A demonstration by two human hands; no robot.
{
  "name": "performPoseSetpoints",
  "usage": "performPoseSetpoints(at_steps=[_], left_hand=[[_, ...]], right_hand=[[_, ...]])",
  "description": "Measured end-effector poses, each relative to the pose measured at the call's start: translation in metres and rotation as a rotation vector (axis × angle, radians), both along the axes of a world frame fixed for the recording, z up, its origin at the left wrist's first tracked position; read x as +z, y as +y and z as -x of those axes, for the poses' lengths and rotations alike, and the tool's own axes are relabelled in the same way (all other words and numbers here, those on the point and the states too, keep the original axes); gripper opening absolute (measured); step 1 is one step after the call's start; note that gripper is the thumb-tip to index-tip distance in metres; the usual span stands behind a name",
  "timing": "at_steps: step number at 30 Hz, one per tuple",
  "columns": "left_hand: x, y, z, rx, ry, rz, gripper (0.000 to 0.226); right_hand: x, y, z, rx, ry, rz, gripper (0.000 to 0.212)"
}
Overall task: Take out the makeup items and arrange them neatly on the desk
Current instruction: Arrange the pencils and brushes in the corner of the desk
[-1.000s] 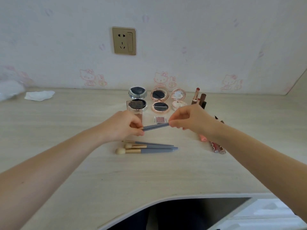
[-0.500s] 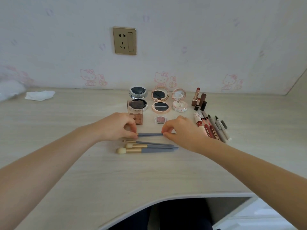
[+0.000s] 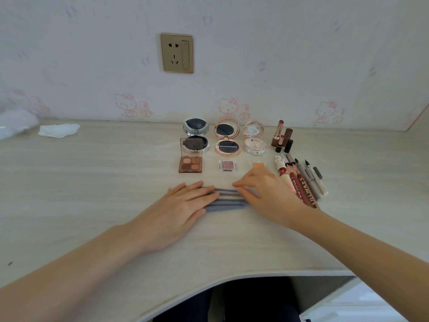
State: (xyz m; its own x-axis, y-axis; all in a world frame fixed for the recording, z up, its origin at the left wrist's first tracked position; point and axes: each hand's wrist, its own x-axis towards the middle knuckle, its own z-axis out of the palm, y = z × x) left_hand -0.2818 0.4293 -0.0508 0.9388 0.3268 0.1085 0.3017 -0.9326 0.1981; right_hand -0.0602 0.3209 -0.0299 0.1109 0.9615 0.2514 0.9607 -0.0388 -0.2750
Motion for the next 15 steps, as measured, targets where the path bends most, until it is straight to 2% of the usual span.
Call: performPoseSetpoints(at_steps=[6, 12, 15], left_hand=[[-0.003, 0.000, -0.006, -0.001, -0.033, 0.021, 0.049], [-0.002, 0.002, -0.028, 0.008, -0.014, 0.049, 0.046], [-0.002, 0.007, -0.035, 0.004, -0.001, 0.038, 0.046]], right_hand=[[-0.014, -0.023, 0.015, 0.029, -0.028, 0.060, 0.050], [-0.021, -0.022, 0.011, 0.059, -0.185, 0.134, 0.051], [-0.022, -0.019, 0.008, 0.001, -0.187, 0.187, 0.052]])
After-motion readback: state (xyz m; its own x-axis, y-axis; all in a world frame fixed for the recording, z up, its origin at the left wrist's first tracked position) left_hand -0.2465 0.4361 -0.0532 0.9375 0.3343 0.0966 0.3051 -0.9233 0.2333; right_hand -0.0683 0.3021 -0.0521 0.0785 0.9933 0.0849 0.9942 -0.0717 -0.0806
